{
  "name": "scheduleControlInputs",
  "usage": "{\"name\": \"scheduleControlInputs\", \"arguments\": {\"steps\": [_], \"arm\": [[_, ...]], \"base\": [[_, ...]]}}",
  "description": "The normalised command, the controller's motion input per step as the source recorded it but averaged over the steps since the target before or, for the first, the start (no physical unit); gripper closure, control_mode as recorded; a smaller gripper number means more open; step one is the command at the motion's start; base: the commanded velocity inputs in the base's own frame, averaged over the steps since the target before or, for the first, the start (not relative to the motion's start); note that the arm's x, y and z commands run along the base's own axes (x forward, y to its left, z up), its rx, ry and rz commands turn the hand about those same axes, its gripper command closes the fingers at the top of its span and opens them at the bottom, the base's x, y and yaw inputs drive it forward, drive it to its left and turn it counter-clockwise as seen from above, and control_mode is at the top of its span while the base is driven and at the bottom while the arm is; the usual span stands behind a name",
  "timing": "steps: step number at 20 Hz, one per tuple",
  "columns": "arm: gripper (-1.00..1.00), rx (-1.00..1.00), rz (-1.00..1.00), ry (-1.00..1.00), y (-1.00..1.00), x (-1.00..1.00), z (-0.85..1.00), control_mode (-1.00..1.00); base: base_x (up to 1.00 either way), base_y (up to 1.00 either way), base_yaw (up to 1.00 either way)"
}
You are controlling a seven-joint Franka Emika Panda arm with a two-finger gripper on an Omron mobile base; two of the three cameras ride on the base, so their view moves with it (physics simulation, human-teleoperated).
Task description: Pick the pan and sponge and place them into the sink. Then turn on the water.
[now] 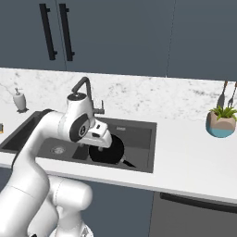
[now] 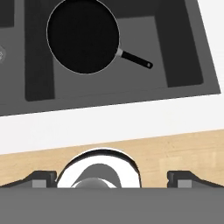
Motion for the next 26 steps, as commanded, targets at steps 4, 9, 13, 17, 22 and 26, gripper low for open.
{"name": "scheduleControlInputs", "arguments": {"steps": [4,9,13,17,22,26], "arm": [[-1.0,0.0,0.0,0.0,0.01,-0.04,0.0,1.0],[-1.0,0.0,0.0,0.0,0.0,0.0,0.0,1.0],[-1.0,0.0,0.0,0.0,0.0,0.0,0.0,1.0],[-1.0,0.0,0.0,0.0,0.0,0.0,0.0,1.0],[-1.0,0.0,0.0,0.0,0.0,0.0,0.0,1.0],[-1.0,0.0,0.0,0.0,0.0,0.0,0.0,1.0]], "base": [[-0.13,0.17,0.0],[-0.16,0.78,0.0],[-0.16,0.99,0.0],[-0.07,1.0,0.0],[-0.02,0.97,0.0],[0.0,0.74,0.01]]}}
